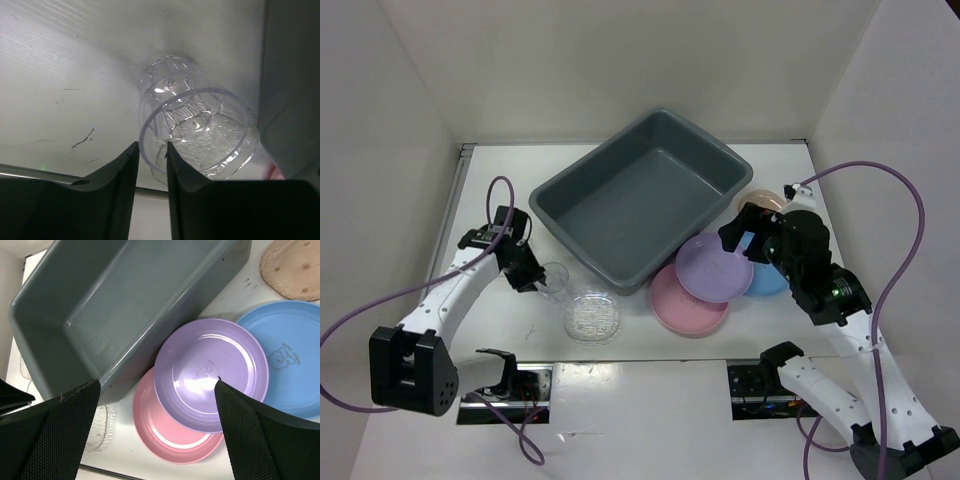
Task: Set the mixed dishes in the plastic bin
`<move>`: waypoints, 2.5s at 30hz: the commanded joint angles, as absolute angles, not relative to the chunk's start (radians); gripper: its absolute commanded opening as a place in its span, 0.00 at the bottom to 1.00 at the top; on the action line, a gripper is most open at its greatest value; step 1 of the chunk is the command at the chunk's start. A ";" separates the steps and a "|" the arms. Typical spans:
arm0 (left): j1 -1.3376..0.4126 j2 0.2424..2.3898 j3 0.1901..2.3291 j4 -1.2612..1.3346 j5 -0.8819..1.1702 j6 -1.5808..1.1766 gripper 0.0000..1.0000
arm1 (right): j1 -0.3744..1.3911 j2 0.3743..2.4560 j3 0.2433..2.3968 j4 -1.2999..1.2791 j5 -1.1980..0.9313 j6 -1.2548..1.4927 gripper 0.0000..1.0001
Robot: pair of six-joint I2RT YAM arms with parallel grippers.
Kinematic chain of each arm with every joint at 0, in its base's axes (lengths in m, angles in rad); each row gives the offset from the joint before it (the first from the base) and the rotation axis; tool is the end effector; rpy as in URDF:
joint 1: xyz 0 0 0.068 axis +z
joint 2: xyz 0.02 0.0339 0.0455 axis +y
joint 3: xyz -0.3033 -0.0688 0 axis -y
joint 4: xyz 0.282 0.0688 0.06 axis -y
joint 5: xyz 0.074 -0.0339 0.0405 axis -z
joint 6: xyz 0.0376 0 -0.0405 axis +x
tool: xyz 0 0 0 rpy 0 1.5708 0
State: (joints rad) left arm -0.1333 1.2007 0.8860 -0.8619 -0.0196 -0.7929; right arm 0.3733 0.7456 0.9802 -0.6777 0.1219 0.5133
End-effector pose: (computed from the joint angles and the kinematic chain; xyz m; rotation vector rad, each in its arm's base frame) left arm 0.2378 -0.0312 0.2630 -0.9028 2.6206 -0.2230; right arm 0.1489 0.0534 0.3954 0.2209 2.0262 0.4401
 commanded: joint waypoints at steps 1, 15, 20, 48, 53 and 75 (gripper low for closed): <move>-0.127 1.233 0.899 -0.857 -0.005 -0.804 0.33 | 0.374 0.724 1.028 -0.686 0.143 0.482 1.00; -0.127 1.238 0.899 -0.857 -0.005 -0.804 0.00 | 0.374 0.715 1.028 -0.686 0.163 0.482 1.00; -0.127 1.181 1.004 -0.998 -0.126 -0.804 0.00 | 0.374 0.726 1.019 -0.676 0.152 0.473 1.00; -0.146 1.633 1.621 -0.586 0.002 -0.715 0.00 | 0.374 0.699 1.009 -0.661 0.109 0.541 1.00; -0.207 1.767 1.643 -0.621 -0.083 -0.683 0.00 | 0.374 0.690 0.989 -0.670 0.109 0.560 1.00; -0.230 1.830 1.655 -0.749 -0.206 -0.609 0.28 | 0.374 0.663 0.933 -0.643 0.100 0.611 1.00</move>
